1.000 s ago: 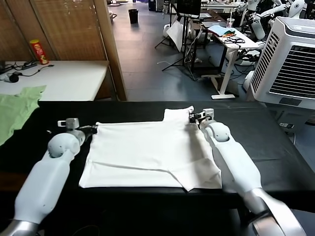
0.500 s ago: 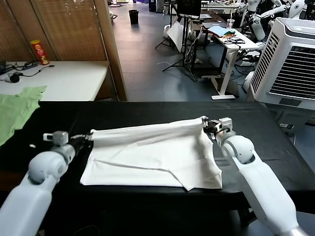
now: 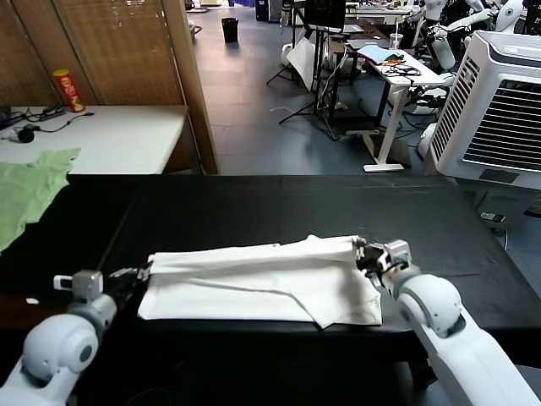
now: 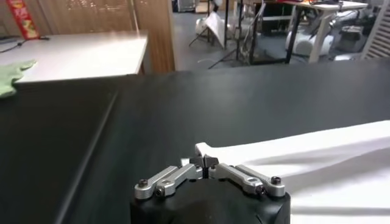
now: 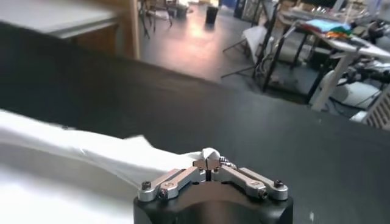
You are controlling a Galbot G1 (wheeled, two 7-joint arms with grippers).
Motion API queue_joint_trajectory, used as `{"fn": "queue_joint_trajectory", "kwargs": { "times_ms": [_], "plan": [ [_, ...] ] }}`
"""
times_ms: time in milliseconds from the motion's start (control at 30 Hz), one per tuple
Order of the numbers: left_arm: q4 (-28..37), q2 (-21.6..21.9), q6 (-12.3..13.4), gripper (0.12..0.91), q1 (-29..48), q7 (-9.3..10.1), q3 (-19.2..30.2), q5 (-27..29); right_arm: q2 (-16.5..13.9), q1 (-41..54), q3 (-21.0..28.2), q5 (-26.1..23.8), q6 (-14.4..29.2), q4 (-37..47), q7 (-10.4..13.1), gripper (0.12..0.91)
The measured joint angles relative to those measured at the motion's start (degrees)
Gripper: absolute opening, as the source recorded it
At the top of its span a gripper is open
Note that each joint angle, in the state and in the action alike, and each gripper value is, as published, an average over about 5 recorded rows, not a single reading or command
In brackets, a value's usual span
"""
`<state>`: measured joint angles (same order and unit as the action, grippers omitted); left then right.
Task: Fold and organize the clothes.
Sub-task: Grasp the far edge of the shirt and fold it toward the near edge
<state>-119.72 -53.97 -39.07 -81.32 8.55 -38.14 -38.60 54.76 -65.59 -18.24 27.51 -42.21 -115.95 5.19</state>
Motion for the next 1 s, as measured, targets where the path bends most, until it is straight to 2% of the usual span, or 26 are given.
{"fn": "queue_joint_trajectory", "kwargs": {
  "times_ms": [400, 467, 533, 633, 733, 833, 933, 1000],
  "plan": [
    [0.1, -1.2, -0.2, 0.142, -2.8, 0.15, -0.6, 2.4, -0.1, -4.7, -0.7, -0.2, 0.0, -2.6, 0.4, 0.123],
    [-0.2, -1.4, -0.7, 0.146, -3.3, 0.13, -0.7, 3.0, -0.1, -5.3, -1.0, -0.1, 0.0, -3.0, 0.6, 0.143],
    [-0.5, -1.6, -1.1, 0.178, -3.8, 0.02, -0.9, 3.7, -0.2, -5.9, -1.5, 0.2, 0.0, -3.6, 0.8, 0.213],
    [-1.3, -1.8, -1.4, 0.306, -4.6, -0.23, -1.3, 4.8, -0.5, -6.9, -2.7, 1.2, 0.0, -4.8, 1.0, 0.373],
    [-2.2, -1.7, -1.7, 0.474, -5.3, -0.26, -2.0, 5.1, -1.2, -7.4, -4.4, 3.1, 0.0, -6.4, 0.9, 0.540],
    [-3.0, -1.2, -1.8, 0.641, -5.6, -0.14, -3.1, 4.3, -1.1, -6.9, -5.8, 4.6, 0.0, -7.0, 2.3, 0.694],
    [-3.1, -0.9, -1.4, 0.760, -4.9, 0.29, -3.9, 2.9, 0.1, -4.8, -6.0, 3.9, 0.1, -5.2, 3.9, 0.780],
    [-2.5, -1.2, -0.7, 0.788, -3.8, 0.79, -3.9, 1.9, 1.4, -2.6, -5.4, 2.8, 1.1, -2.6, 4.2, 0.792]
  ]
}}
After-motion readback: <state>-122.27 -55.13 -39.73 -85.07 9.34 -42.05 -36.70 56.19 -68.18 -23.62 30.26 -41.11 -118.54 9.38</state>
